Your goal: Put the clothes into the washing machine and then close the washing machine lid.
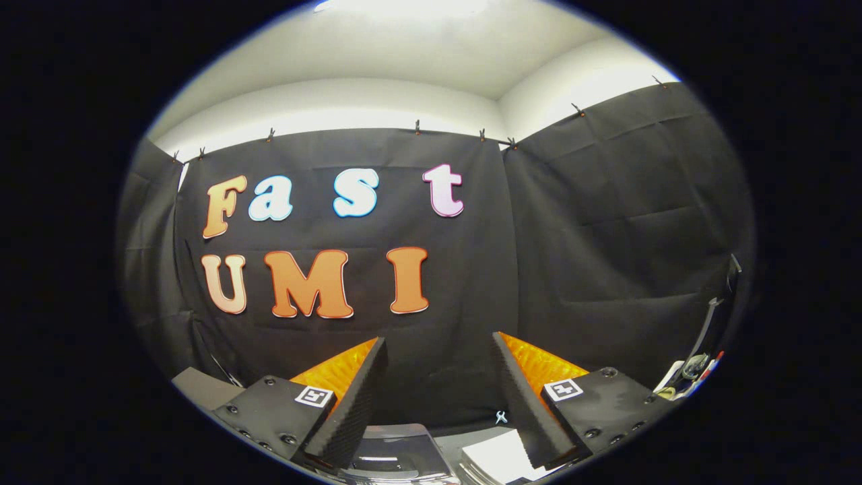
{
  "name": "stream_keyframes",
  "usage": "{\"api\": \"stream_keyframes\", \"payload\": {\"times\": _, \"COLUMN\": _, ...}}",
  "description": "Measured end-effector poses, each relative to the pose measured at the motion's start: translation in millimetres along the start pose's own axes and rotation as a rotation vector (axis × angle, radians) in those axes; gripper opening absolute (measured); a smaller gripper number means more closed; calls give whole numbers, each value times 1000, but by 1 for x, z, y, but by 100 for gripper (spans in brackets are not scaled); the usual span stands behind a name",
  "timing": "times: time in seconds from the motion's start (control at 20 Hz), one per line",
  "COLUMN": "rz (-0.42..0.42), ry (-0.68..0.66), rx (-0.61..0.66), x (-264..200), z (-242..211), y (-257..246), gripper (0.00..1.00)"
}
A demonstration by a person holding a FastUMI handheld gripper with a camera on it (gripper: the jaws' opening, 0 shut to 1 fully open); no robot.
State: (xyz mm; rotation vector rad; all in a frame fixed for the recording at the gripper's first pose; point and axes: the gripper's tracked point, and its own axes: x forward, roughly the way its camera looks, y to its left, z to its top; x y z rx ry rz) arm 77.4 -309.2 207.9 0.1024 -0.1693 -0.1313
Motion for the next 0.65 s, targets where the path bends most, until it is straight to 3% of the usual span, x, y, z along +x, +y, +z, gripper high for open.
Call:
{"api": "stream_keyframes", "payload": {"times": 0.25, "rz": 15, "ry": -30, "rx": -22, "x": -1, "z": 13, "y": -35, "gripper": 98}}
{"api": "stream_keyframes", "payload": {"times": 0.65, "rz": 113, "ry": -40, "rx": -35, "x": 0, "z": 20, "y": -74, "gripper": 98}}
